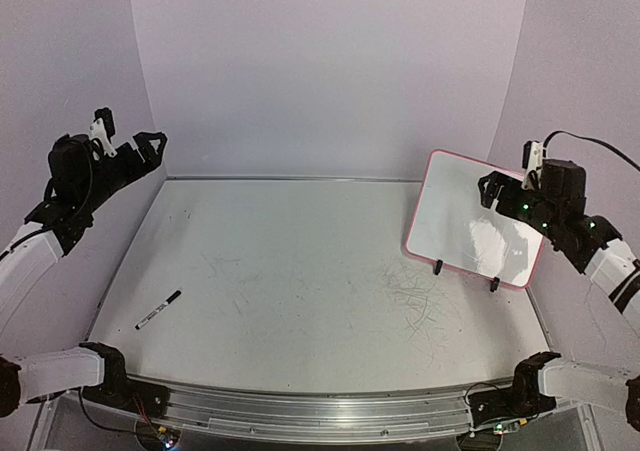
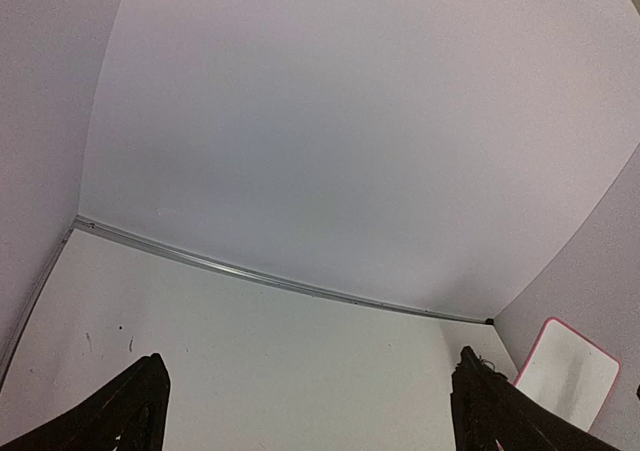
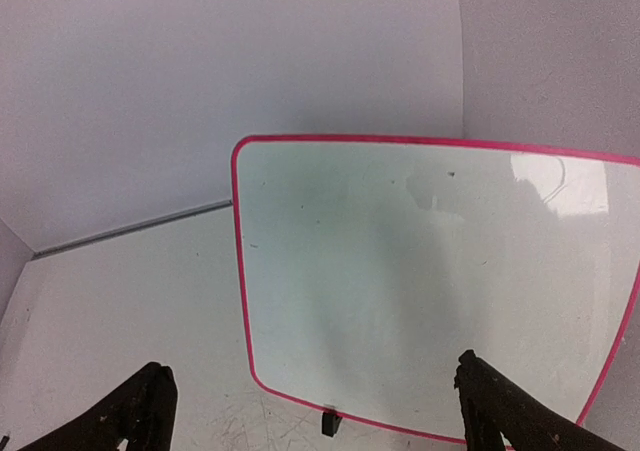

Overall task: Write a sentence on the whiteboard
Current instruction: Move the whiteboard to the center of the board.

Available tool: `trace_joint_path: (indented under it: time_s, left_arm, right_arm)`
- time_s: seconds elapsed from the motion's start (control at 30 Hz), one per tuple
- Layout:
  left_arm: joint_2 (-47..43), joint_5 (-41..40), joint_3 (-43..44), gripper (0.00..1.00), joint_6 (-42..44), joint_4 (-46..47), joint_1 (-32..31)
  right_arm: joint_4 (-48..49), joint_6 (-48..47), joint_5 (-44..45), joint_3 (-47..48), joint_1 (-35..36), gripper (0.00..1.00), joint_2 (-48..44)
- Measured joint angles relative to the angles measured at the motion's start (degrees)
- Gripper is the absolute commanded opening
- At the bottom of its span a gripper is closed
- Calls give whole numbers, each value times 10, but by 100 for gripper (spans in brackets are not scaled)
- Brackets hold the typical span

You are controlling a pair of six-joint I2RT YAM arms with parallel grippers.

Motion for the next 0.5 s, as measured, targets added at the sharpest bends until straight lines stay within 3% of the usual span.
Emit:
trace_joint_path:
  time_s: [0.27, 0.5]
  left_arm:
    - [22, 24, 0, 100, -19, 0, 0]
    - [53, 59, -11, 99, -46, 0, 0]
  right_arm:
    - [-7, 26, -43, -2, 43, 98, 111]
    - [-15, 100, 6, -6, 75, 97, 243]
